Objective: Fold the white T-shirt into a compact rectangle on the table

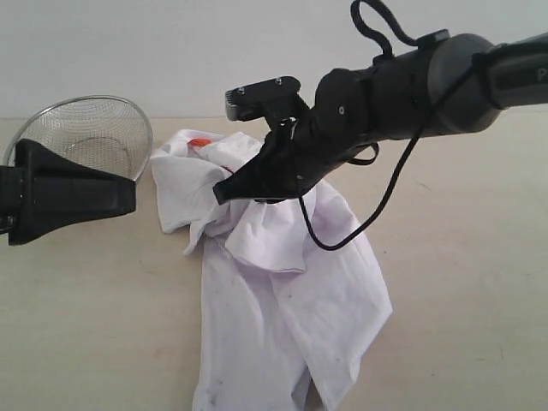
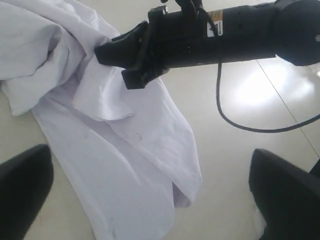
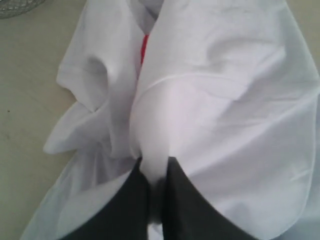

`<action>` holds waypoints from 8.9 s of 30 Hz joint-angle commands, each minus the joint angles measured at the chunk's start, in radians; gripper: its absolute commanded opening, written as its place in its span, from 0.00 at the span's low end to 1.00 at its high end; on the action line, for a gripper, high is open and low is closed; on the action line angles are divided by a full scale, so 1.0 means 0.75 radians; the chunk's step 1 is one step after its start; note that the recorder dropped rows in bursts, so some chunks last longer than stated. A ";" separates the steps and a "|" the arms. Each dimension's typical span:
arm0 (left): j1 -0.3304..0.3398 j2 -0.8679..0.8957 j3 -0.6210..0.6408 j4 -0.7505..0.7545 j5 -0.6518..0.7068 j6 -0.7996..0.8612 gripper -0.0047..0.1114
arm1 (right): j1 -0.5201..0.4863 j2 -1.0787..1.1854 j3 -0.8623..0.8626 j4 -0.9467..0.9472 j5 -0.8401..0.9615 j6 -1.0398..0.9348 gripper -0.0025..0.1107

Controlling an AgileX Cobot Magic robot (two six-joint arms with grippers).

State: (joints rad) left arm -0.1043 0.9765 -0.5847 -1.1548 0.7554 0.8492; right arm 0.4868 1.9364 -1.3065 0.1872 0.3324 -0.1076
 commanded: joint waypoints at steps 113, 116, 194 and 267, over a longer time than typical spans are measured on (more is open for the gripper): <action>-0.385 1.021 0.080 -0.786 -0.036 0.718 0.20 | -0.250 -0.738 0.675 0.385 0.603 -0.055 0.02; -0.385 1.085 0.052 -0.786 -0.036 0.718 0.20 | -0.250 -0.759 0.620 0.263 0.731 0.009 0.02; -0.497 1.245 -0.033 -0.776 -0.525 0.701 0.20 | -0.449 -0.333 0.846 -0.218 0.405 0.194 0.02; -0.199 0.874 0.163 -0.365 -0.134 0.522 0.20 | -0.239 -0.630 0.763 0.401 0.598 -0.287 0.02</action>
State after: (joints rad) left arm -0.2406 1.6408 -0.4729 -1.4439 0.6451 1.2588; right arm 0.2039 1.4623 -0.7778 0.4816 0.8372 -0.3370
